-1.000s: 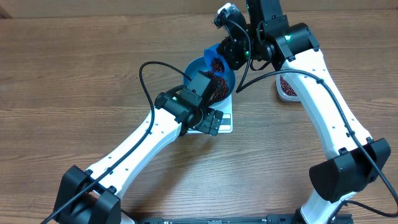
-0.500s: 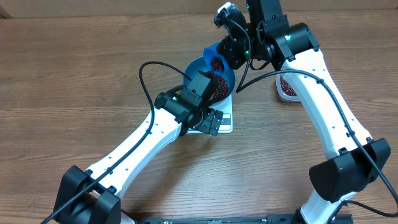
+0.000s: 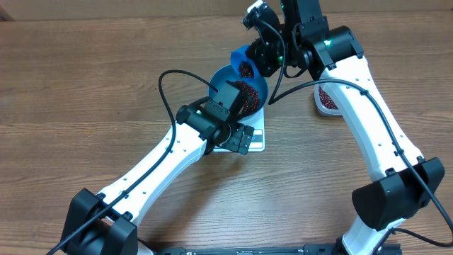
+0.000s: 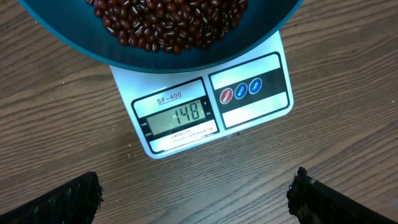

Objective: Scoop item into bowl and weigh 150g on scale
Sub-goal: 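Hold the scoop tilted over the bowl, shaking beans out slowly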

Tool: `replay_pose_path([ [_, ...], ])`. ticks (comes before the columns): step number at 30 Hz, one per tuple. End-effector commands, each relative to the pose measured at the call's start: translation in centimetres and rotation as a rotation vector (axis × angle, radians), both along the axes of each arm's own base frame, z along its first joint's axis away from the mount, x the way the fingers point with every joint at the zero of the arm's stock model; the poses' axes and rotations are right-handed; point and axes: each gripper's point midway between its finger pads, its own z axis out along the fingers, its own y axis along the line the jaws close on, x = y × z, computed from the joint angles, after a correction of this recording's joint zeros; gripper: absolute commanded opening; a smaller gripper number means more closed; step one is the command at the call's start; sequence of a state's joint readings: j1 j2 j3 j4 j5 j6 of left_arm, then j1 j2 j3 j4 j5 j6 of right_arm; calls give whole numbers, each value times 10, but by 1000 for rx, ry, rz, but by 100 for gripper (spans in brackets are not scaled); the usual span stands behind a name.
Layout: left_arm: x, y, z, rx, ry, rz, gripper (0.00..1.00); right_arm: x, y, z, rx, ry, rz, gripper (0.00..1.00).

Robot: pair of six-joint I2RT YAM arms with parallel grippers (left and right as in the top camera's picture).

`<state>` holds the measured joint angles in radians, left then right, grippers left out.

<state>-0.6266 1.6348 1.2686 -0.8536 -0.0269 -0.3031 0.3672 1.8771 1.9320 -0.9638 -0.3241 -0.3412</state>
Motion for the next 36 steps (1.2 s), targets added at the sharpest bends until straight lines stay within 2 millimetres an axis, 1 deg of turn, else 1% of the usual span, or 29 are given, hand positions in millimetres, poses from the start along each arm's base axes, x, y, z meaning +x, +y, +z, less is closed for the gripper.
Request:
replay_pose_path([
  [1, 1, 1, 2, 11, -13, -18, 100, 4, 0, 19, 5, -47, -10, 4],
  [4, 1, 1, 2, 11, -13, -18, 100, 2, 0, 35, 12, -64, -8, 4],
  [6, 1, 1, 2, 10, -13, -18, 99, -1, 0, 38, 9, -66, -3, 4],
  [8, 1, 1, 2, 11, -13, -18, 100, 2, -4, 36, -13, -69, -22, 4],
  [10, 1, 1, 2, 11, -13, -18, 100, 5, -5, 29, -26, -65, -31, 4],
  [13, 1, 1, 2, 11, -13, -18, 100, -2, -4, 20, -45, -31, -19, 4],
  [15, 1, 1, 2, 11, -13, -18, 100, -4, -4, 18, -51, -27, -12, 4],
  [18, 1, 1, 2, 11, -13, -18, 100, 1, -1, 16, -45, -38, -10, 4],
  [22, 1, 1, 2, 11, -13, -18, 100, -2, -2, 12, -57, -21, -4, 4],
  [25, 1, 1, 2, 11, -13, -18, 100, -8, 9, 14, -13, -9, 53, 4],
  [26, 1, 1, 2, 10, -13, -18, 99, -8, 8, 11, -42, -18, 62, 4],
  [28, 1, 1, 2, 11, -13, -18, 100, 2, -9, 7, -104, -23, -45, 4],
  [29, 1, 1, 2, 11, -13, -18, 100, 3, -6, 8, -71, -8, -72, 4],
  [30, 1, 1, 2, 10, -13, -18, 100, 1, 0, 8, -42, 3, -41, 4],
  [31, 1, 1, 2, 11, -13, -18, 99, -6, 11, 9, -11, 10, 36, 4],
  [32, 1, 1, 2, 11, -13, -18, 99, -12, 14, 7, -25, 4, 85, 4],
  [33, 1, 1, 2, 11, -13, -18, 100, -10, 9, 2, -68, -3, 75, 4],
  [34, 1, 1, 2, 10, -13, -18, 100, -6, -1, -1, -107, 1, 12, 4],
  [35, 1, 1, 2, 11, -13, -18, 100, -2, -6, -1, -108, 10, -45, 4],
  [36, 1, 1, 2, 11, -13, -18, 100, -1, -3, -1, -87, 19, -52, 4],
])
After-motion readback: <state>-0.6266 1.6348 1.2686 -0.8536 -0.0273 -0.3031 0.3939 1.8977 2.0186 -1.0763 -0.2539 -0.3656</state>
